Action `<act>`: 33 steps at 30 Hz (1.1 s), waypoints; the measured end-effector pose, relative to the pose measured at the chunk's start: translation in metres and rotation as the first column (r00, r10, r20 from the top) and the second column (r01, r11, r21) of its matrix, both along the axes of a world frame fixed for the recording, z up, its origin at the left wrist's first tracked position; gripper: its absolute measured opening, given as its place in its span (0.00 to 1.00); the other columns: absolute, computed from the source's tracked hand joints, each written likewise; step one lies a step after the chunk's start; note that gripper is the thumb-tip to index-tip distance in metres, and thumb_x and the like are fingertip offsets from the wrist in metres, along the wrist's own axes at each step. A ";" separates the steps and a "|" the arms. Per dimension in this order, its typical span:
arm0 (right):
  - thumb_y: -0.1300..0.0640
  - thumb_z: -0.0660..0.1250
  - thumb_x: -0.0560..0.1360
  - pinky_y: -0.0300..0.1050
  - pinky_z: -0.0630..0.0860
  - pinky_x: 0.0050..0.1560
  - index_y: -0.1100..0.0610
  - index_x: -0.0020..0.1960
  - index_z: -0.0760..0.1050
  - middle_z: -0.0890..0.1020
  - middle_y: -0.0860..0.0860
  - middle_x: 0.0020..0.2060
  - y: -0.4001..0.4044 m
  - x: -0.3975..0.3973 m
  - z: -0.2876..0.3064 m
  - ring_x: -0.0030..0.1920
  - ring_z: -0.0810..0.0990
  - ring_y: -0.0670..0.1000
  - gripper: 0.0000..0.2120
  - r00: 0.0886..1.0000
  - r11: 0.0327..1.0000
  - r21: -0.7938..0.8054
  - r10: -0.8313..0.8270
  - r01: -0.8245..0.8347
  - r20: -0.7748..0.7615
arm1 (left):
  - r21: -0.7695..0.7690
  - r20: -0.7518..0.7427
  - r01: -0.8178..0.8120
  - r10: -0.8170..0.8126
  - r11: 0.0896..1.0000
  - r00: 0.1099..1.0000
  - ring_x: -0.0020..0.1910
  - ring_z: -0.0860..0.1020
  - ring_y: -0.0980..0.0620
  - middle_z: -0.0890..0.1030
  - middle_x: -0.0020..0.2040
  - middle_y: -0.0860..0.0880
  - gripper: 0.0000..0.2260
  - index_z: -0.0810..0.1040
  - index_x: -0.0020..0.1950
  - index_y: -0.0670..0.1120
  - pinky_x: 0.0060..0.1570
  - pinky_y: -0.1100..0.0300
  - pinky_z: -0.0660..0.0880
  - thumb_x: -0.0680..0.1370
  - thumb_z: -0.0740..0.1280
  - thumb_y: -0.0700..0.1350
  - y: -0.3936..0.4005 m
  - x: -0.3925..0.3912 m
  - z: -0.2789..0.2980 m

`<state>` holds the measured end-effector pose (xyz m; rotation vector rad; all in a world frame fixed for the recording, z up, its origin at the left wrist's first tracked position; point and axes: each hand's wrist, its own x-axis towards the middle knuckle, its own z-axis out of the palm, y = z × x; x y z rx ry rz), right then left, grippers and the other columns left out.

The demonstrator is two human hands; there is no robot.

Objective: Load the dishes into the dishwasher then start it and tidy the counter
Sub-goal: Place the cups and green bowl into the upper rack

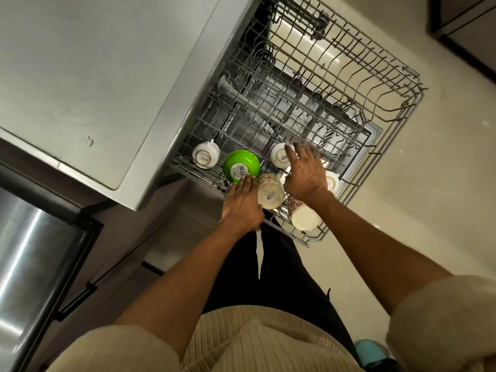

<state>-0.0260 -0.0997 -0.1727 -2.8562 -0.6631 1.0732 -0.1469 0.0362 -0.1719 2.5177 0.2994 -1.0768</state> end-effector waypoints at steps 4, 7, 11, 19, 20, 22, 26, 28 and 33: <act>0.57 0.65 0.74 0.58 0.58 0.77 0.58 0.81 0.54 0.56 0.59 0.80 0.001 -0.028 0.023 0.79 0.56 0.60 0.38 0.999 0.997 0.055 -0.047 0.046 0.015 | -0.023 0.010 -0.038 0.038 0.999 0.999 0.81 0.46 0.46 0.47 0.82 0.41 0.36 0.47 0.81 0.41 0.78 0.51 0.45 0.78 0.61 0.47 0.002 0.000 0.014; 0.55 0.63 0.77 0.57 0.57 0.78 0.59 0.81 0.53 0.54 0.58 0.81 0.005 -0.043 0.040 0.80 0.54 0.59 0.36 0.999 0.994 0.106 -0.036 0.034 0.021 | 0.004 0.068 -0.062 0.062 0.998 0.996 0.81 0.46 0.46 0.46 0.82 0.42 0.36 0.45 0.81 0.41 0.78 0.51 0.44 0.78 0.60 0.46 0.002 0.003 0.031; 0.53 0.60 0.79 0.53 0.51 0.80 0.58 0.82 0.50 0.49 0.55 0.82 0.017 -0.051 0.072 0.81 0.48 0.55 0.35 0.997 0.981 0.186 0.033 -0.045 0.068 | 0.031 0.245 -0.096 0.086 0.995 0.966 0.81 0.46 0.47 0.47 0.82 0.42 0.34 0.46 0.81 0.41 0.79 0.50 0.47 0.80 0.58 0.48 0.005 0.010 0.064; 0.51 0.57 0.82 0.51 0.45 0.81 0.58 0.83 0.47 0.46 0.54 0.82 0.053 -0.046 0.147 0.82 0.43 0.52 0.34 0.938 0.904 0.324 0.183 -0.278 0.293 | 0.133 0.535 -0.186 0.087 0.973 0.840 0.80 0.41 0.51 0.43 0.82 0.45 0.35 0.45 0.82 0.43 0.79 0.53 0.42 0.79 0.58 0.48 0.027 0.005 0.142; 0.51 0.57 0.81 0.51 0.45 0.81 0.57 0.83 0.47 0.46 0.53 0.82 0.059 -0.046 0.158 0.82 0.43 0.51 0.34 0.924 0.889 0.335 0.202 -0.312 0.324 | 0.162 0.561 -0.225 0.098 0.961 0.822 0.80 0.40 0.51 0.42 0.82 0.45 0.35 0.45 0.82 0.43 0.79 0.52 0.42 0.79 0.57 0.49 0.033 0.001 0.153; 0.51 0.59 0.80 0.51 0.46 0.81 0.57 0.83 0.46 0.46 0.53 0.82 0.073 -0.047 0.175 0.82 0.44 0.51 0.36 0.899 0.855 0.362 0.235 -0.372 0.369 | 0.178 0.596 -0.301 0.141 0.937 0.790 0.80 0.39 0.50 0.42 0.82 0.45 0.34 0.44 0.82 0.43 0.79 0.52 0.43 0.80 0.57 0.49 0.044 -0.008 0.172; 0.52 0.59 0.80 0.49 0.44 0.80 0.57 0.83 0.48 0.49 0.53 0.82 0.113 -0.061 0.208 0.82 0.46 0.51 0.36 0.843 0.748 0.430 0.320 -0.505 0.432 | 0.172 0.663 -0.456 0.240 0.873 0.709 0.80 0.39 0.51 0.41 0.82 0.46 0.34 0.42 0.82 0.44 0.79 0.52 0.43 0.81 0.57 0.50 0.067 -0.038 0.205; 0.52 0.60 0.80 0.48 0.43 0.80 0.56 0.83 0.48 0.49 0.53 0.82 0.134 -0.070 0.219 0.82 0.46 0.51 0.36 0.815 0.692 0.456 0.361 -0.560 0.453 | 0.178 0.688 -0.518 0.271 0.836 0.674 0.80 0.39 0.51 0.41 0.82 0.46 0.33 0.42 0.82 0.45 0.79 0.52 0.43 0.82 0.56 0.51 0.080 -0.054 0.215; 0.49 0.58 0.82 0.48 0.42 0.80 0.55 0.83 0.46 0.47 0.54 0.82 0.187 -0.104 0.235 0.82 0.45 0.51 0.35 0.736 0.568 0.470 0.480 -0.676 0.478 | 0.180 0.737 -0.664 0.348 0.726 0.580 0.80 0.40 0.50 0.42 0.82 0.45 0.32 0.44 0.82 0.43 0.79 0.51 0.45 0.80 0.49 0.51 0.117 -0.106 0.234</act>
